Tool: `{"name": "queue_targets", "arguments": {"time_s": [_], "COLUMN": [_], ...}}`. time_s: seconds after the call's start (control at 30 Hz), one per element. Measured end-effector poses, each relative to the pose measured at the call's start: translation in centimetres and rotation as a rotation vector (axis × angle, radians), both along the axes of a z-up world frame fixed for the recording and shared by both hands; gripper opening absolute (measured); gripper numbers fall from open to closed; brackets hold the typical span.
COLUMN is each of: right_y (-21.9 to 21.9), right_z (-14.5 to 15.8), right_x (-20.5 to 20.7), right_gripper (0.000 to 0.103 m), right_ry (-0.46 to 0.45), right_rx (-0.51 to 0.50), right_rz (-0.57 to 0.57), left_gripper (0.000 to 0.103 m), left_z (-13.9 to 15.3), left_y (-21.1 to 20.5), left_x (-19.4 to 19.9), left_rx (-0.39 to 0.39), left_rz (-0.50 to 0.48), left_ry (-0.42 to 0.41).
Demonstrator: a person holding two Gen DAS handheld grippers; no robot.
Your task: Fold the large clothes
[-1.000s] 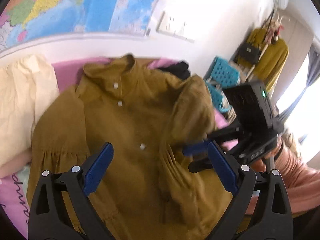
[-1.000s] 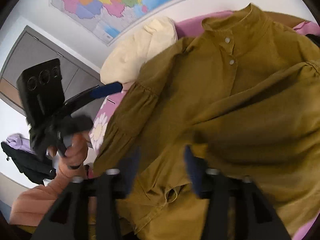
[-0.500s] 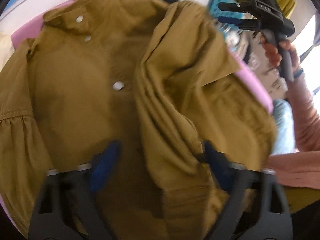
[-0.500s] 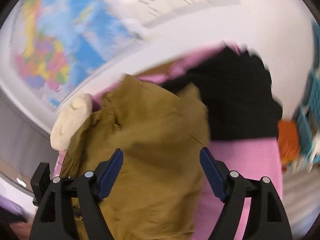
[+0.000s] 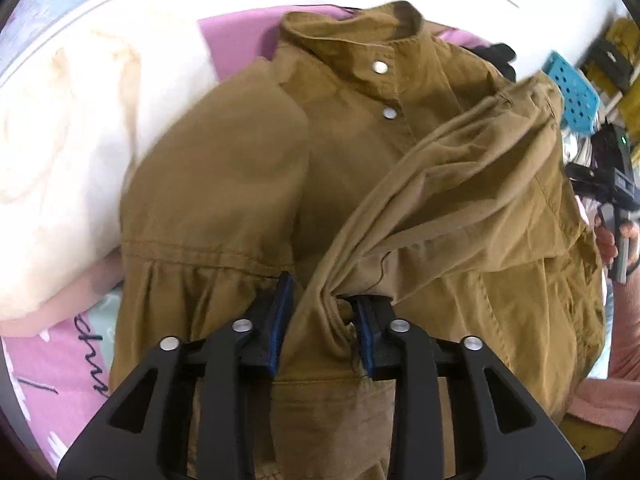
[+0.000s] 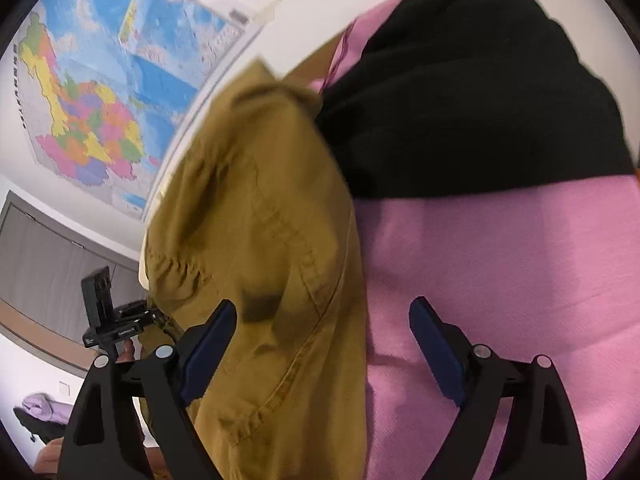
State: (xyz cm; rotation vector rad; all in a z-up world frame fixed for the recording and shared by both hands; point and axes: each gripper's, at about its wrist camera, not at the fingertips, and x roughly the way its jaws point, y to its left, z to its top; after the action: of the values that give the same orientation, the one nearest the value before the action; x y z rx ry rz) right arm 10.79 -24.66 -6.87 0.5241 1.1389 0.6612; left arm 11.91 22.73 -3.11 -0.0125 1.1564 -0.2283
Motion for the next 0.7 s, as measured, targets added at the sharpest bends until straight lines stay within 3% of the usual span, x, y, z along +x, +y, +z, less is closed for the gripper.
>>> {"name": "queue_targets", "arguments": {"time_s": [0.03, 0.07, 0.1, 0.17, 0.27, 0.37, 0.43, 0.47, 0.57, 0.67, 0.7], "right_y": [0.5, 1.2, 1.1, 0.3, -2.3, -2.7, -2.6, -2.6, -3.2, -2.8, -2.3], "right_z": [-0.1, -0.2, -0.5, 0.0, 1.2, 0.4, -0.5, -0.6, 1.4, 5.9, 7.2], "right_x": [0.2, 0.4, 0.5, 0.1, -0.5, -0.2, 0.2, 0.3, -0.3, -2.0, -2.5], "right_gripper": [0.071, 0.035, 0.015, 0.007, 0.005, 0.005, 0.007, 0.008, 0.031, 0.033, 0.033], "right_ry": [0.001, -0.003, 0.015, -0.002, -0.018, 0.015, 0.055, 0.061, 0.005, -0.148, -0.194], "right_rx": [-0.004, -0.010, -0.008, -0.034, -0.042, -0.103, -0.117, -0.124, -0.203, -0.255, -0.237], "right_rz": [0.012, 0.023, 0.024, -0.007, -0.081, -0.095, -0.109, -0.108, -0.170, -0.182, -0.158], "left_gripper": [0.042, 0.043, 0.045, 0.047, 0.054, 0.065, 0.091, 0.092, 0.092, 0.089, 0.083], "left_z": [0.1, 0.2, 0.4, 0.8, 1.5, 1.1, 0.6, 0.3, -0.3, 0.1, 0.2], "left_y": [-0.3, -0.5, -0.5, -0.9, -1.9, -3.1, -3.4, -3.4, -3.1, -1.9, -1.5], "left_x": [0.3, 0.4, 0.4, 0.4, 0.6, 1.9, 2.7, 3.0, 3.2, 2.9, 2.7], "left_rx": [0.003, 0.004, 0.000, -0.006, -0.020, -0.005, -0.014, -0.041, -0.037, -0.089, -0.096], "left_rz": [-0.012, -0.020, -0.029, -0.048, -0.071, -0.088, -0.095, -0.102, -0.108, -0.110, -0.110], "left_ry": [-0.002, -0.006, -0.009, -0.023, -0.045, -0.046, -0.015, 0.002, 0.011, 0.003, 0.002]}}
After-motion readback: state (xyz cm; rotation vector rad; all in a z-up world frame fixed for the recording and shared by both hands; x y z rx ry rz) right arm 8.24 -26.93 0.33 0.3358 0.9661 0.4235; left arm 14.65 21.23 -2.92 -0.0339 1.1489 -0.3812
